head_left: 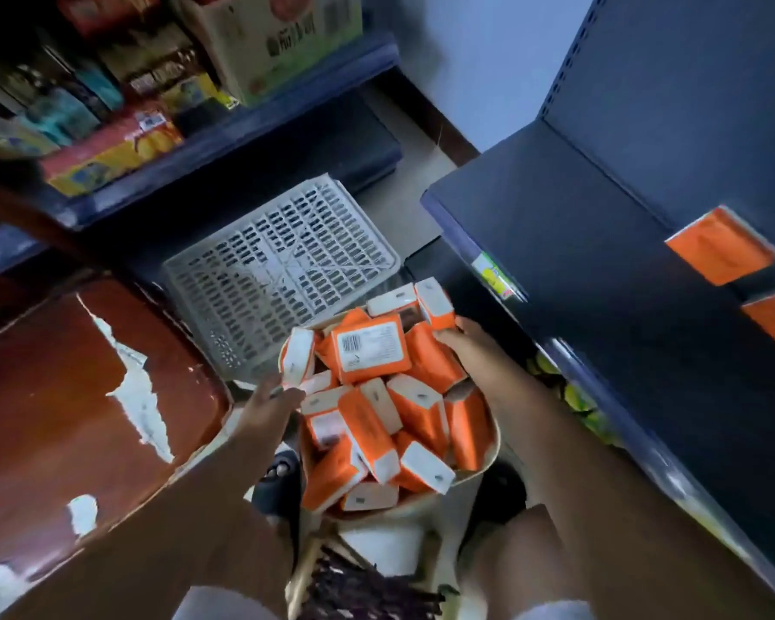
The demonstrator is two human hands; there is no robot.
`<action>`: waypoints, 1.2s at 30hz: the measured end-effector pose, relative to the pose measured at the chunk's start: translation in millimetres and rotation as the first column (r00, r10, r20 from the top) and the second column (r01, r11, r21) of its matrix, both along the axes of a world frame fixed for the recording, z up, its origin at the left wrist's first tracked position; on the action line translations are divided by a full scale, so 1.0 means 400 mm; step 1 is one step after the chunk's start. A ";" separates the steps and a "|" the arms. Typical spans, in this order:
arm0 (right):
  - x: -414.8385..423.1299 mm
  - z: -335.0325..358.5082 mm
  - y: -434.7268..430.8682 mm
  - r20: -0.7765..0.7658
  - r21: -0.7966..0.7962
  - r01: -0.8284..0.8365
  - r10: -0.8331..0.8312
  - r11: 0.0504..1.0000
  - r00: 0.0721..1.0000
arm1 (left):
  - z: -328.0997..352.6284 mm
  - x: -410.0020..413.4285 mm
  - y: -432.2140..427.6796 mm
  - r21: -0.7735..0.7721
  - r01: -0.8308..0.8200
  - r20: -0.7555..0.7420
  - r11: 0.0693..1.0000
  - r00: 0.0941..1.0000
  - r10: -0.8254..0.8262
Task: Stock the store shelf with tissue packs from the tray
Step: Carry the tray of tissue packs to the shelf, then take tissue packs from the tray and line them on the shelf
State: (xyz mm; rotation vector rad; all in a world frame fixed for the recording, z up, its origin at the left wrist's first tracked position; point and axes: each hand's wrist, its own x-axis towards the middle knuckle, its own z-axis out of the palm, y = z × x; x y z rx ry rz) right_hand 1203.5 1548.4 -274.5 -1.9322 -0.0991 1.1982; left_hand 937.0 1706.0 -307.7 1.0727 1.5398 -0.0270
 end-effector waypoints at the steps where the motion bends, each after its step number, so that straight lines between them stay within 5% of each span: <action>1: 0.005 -0.054 0.006 0.012 0.009 -0.016 0.016 1.000 1.000 | -0.036 0.001 0.008 0.000 -0.013 0.012 1.000 1.000 0.013; 8: 0.007 -0.288 0.066 0.087 0.023 -0.111 0.108 0.994 0.990 | -0.221 0.025 0.059 0.026 0.056 0.053 0.998 0.997 -0.058; 16: 0.063 -0.392 0.096 0.187 0.075 -0.070 0.055 0.995 0.981 | -0.341 0.105 0.096 -0.058 0.115 -0.068 0.992 0.991 -0.119; 23: 0.103 -0.394 0.087 0.361 -0.079 -0.121 0.141 0.990 0.922 | -0.271 0.134 0.087 0.026 0.461 -0.192 0.887 0.873 -0.448; 26: 0.083 -0.368 0.080 0.444 -0.251 -0.186 0.284 0.950 0.850 | -0.256 0.151 0.089 0.214 0.581 -0.335 0.786 0.799 -0.500; 30: 0.051 -0.347 0.057 0.520 -0.347 -0.165 0.336 0.923 0.785 | -0.234 0.216 0.059 0.563 0.660 -0.506 0.498 0.751 -0.424; 33: 0.038 -0.347 0.048 0.525 -0.339 -0.162 0.329 0.927 0.785 | -0.254 0.275 0.042 0.592 0.772 -0.611 0.232 0.618 -0.495; 36: 0.029 -0.358 0.045 0.534 -0.317 -0.136 0.295 0.938 0.792 | -0.278 0.311 0.021 0.563 0.809 -0.584 0.169 0.534 -0.612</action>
